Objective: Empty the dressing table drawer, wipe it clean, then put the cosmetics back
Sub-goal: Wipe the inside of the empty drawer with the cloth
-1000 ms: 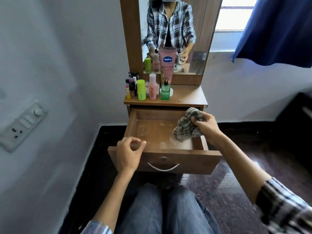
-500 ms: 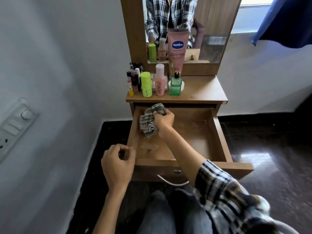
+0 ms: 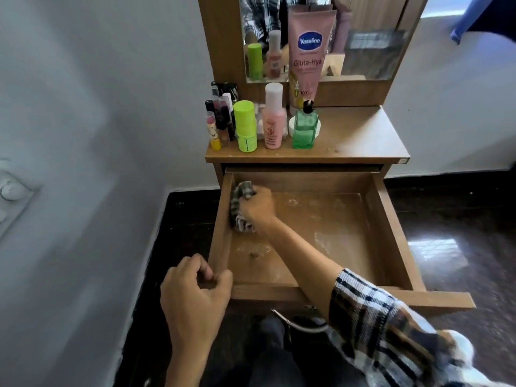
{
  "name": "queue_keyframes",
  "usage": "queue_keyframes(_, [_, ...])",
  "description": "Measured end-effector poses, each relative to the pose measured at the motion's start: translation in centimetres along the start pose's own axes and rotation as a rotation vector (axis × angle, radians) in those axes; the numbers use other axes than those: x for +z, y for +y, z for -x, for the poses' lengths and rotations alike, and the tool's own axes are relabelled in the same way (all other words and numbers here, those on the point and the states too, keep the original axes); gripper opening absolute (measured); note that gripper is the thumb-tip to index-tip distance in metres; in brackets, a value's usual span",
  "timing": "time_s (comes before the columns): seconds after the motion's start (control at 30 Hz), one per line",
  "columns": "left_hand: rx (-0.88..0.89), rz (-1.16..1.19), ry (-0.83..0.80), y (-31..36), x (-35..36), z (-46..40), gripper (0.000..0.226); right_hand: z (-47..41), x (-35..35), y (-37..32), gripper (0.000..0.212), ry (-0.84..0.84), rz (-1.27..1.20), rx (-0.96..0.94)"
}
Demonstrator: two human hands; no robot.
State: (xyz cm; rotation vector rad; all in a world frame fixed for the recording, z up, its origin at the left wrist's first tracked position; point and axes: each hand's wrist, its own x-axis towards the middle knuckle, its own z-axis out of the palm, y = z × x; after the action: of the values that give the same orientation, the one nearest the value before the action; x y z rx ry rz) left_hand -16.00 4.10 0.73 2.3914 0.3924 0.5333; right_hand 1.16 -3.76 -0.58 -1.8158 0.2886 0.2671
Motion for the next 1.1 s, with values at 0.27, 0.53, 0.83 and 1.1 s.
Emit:
queue_keyframes(0.27, [0.014, -0.029, 0.030, -0.1, 0.1, -0.1, 0.048, 2.1, -1.0, 0.3, 0.028, -0.166, 0.004, 0.050])
queue_keyframes(0.53, [0.044, -0.003, 0.036, -0.1, 0.2, 0.1, 0.024, 0.3, -0.7, -1.5, 0.018, -0.006, 0.133, -0.070])
queue_keyframes(0.83, [0.073, -0.039, 0.067, -0.3, 0.2, -0.1, 0.021, 3.0, -1.8, -0.5, 0.028, -0.329, 0.310, 0.029])
queue_keyframes(1.1, [0.070, -0.041, 0.052, -0.6, 0.4, -0.1, 0.022, 0.5, -0.5, -1.9, 0.034, -0.007, 0.175, -0.065])
